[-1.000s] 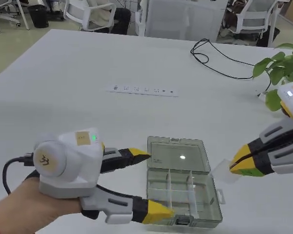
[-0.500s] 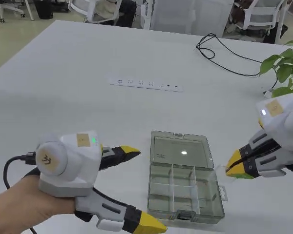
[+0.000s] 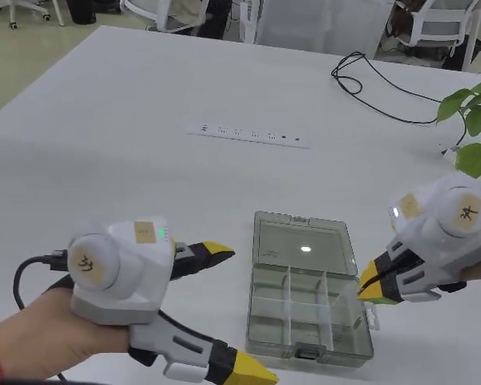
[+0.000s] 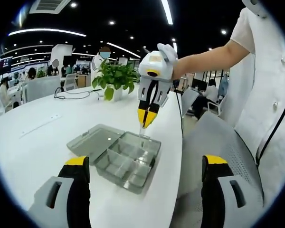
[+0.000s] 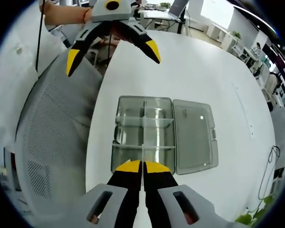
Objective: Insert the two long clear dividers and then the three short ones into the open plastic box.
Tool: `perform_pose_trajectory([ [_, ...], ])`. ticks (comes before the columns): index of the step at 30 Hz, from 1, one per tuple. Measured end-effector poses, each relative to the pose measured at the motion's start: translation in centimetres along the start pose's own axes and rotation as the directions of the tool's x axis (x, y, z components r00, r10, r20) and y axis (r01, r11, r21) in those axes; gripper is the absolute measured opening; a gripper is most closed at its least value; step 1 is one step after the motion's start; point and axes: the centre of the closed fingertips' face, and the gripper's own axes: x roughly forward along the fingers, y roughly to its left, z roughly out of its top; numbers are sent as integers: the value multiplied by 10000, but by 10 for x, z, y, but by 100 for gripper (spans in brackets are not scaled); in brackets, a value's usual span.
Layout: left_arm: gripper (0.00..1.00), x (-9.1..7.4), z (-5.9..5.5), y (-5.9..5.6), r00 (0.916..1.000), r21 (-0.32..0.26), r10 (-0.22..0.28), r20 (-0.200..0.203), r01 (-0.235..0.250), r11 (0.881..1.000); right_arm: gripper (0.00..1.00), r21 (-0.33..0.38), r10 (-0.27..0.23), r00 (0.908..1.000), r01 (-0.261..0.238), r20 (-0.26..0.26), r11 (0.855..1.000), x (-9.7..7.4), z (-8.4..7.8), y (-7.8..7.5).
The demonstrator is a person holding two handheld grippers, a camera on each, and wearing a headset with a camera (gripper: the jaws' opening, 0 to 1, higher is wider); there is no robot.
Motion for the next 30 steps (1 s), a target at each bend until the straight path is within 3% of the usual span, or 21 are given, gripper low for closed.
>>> perform_pose_trajectory([
  [12, 100, 1, 0, 0, 10000, -41, -3, 35, 3, 10000, 3, 46, 120, 9997, -119, -224, 9999, 6, -3, -2],
  [17, 100, 2, 0, -1, 10000, -42, -51, 50, 51, 10000, 3, 487, 388, 9992, -387, -9, 9981, 12, -6, -2],
  [30, 99, 2, 0, -3, 9999, -100, -71, 94, 72, 9999, 3, 451, 331, 9990, -345, 302, 9984, 17, -8, 0],
])
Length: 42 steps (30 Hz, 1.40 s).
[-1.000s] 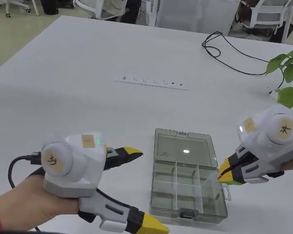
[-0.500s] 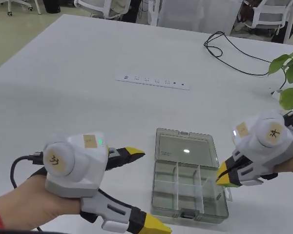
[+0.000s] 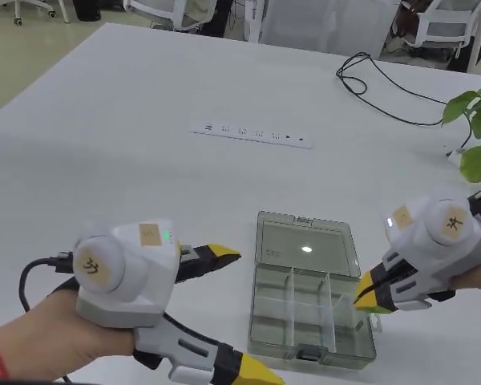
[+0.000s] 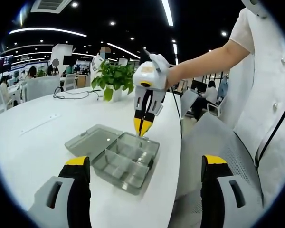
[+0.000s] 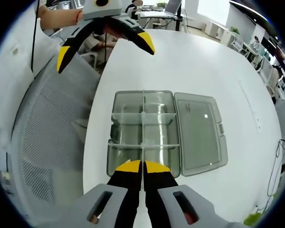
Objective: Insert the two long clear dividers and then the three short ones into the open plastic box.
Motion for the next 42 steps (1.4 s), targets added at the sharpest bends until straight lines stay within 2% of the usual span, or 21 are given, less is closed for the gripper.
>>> perform_pose_trajectory([
  [16, 100, -1, -2, -1, 10000, -50, -34, -73, 33, 10000, 3, -187, -207, 9996, 211, 194, 9996, 15, -5, -2],
  [27, 99, 0, -1, 0, 10000, -37, -62, -64, 61, 10000, 3, -410, -192, 9996, 184, -189, 9990, 28, -11, -2],
  [42, 99, 0, -2, -1, 9999, -36, -91, -106, 91, 10000, 3, -334, -260, 9993, 251, -271, 9991, 29, -12, -2],
])
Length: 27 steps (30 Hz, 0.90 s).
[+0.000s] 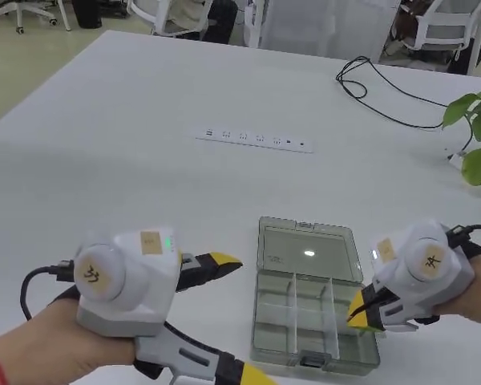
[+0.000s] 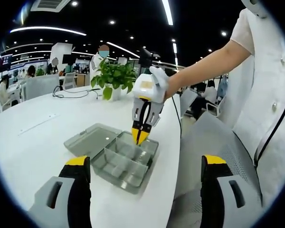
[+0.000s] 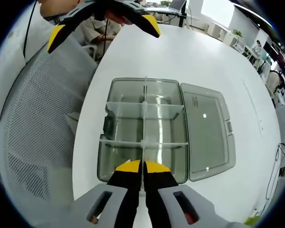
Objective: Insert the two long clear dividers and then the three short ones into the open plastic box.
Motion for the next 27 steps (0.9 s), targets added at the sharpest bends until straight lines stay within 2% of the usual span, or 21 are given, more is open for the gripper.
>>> perform_pose_trajectory([
  [3, 99, 0, 0, 0, 10000, 8, -2, -12, 2, 10000, 5, 88, -65, 9999, 64, 109, 9999, -3, 1, 0],
  [8, 100, -2, -3, 2, 10000, -19, 62, -69, -62, 10000, 10, 571, -321, 9976, 286, 615, 9980, -15, 7, -3],
  [13, 100, -4, -4, 4, 9998, -53, 121, -130, -121, 9999, 16, 1171, -765, 9905, 631, 1139, 9911, -31, 9, -6],
  [19, 100, -6, -7, 7, 9995, -25, 198, -241, -199, 9998, 22, 2148, -1550, 9723, 1159, 1752, 9698, -55, 7, -13],
  [20, 100, -7, -8, 8, 9994, -15, 223, -268, -224, 9997, 24, 2341, -1723, 9671, 1264, 1874, 9640, -61, 6, -14],
  [27, 100, -11, -13, 13, 9983, -37, 407, -406, -409, 9992, 33, 3067, -2395, 9448, 1651, 2235, 9374, -84, -2, -5],
])
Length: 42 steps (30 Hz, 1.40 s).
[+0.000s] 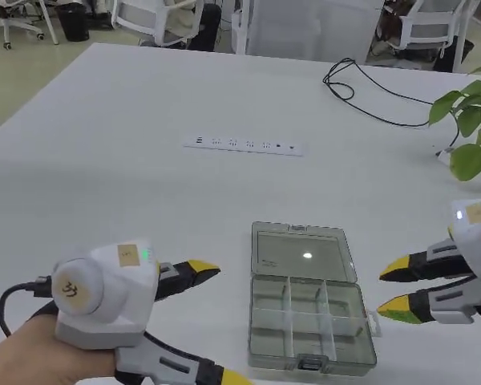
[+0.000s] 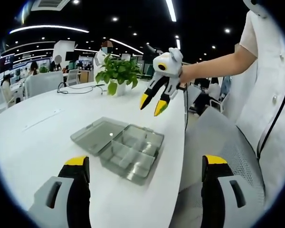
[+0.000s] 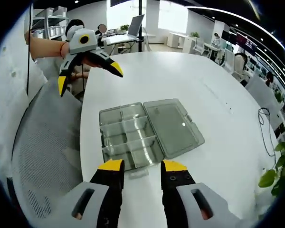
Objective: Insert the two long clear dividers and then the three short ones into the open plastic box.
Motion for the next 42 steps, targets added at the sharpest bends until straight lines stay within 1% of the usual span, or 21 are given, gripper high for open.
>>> perform_pose_trajectory([
  [2, 100, -1, -1, 1, 10000, 18, 31, -49, -31, 10000, 36, 187, -57, 9999, 55, 106, 9998, -5, -2, 2],
  [5, 100, -3, -3, 2, 9999, 35, 93, -126, -92, 10000, 40, 464, -368, 9987, 352, 347, 9983, -13, -8, 4],
  [9, 100, -4, -5, 4, 9996, 74, 164, -223, -163, 9998, 50, 870, -831, 9947, 777, 602, 9932, -22, -18, 3],
  [11, 100, -5, -6, 5, 9994, 69, 199, -283, -197, 9998, 52, 1140, -1015, 9922, 928, 727, 9891, -26, -24, 2],
  [15, 100, -5, -8, 5, 9991, 83, 209, -362, -207, 9998, 58, 1607, -1260, 9868, 1087, 1014, 9810, -31, -31, 2],
  [17, 100, -6, -10, 5, 9989, 92, 221, -416, -217, 9997, 60, 1664, -1316, 9852, 1123, 1101, 9796, -33, -35, 3],
  [19, 100, -6, -12, 6, 9987, 83, 234, -452, -230, 9997, 64, 1829, -1380, 9815, 1125, 1328, 9767, -34, -36, 5],
  [21, 100, -5, -14, 6, 9986, 57, 251, -473, -248, 9997, 66, 1856, -1322, 9827, 1069, 1298, 9768, -34, -40, 7],
  [27, 100, -6, -17, 7, 9981, -21, 288, -545, -290, 9996, 73, 2006, -1299, 9813, 1000, 1422, 9746, -35, -46, 11],
  [34, 100, -9, -19, 8, 9975, -83, 357, -607, -363, 9993, 75, 2100, -1379, 9795, 1054, 1469, 9720, -37, -51, 10],
  [42, 100, -9, -18, 8, 9975, -132, 394, -589, -402, 9991, 76, 2041, -1225, 9826, 925, 1394, 9746, -34, -52, 14],
])
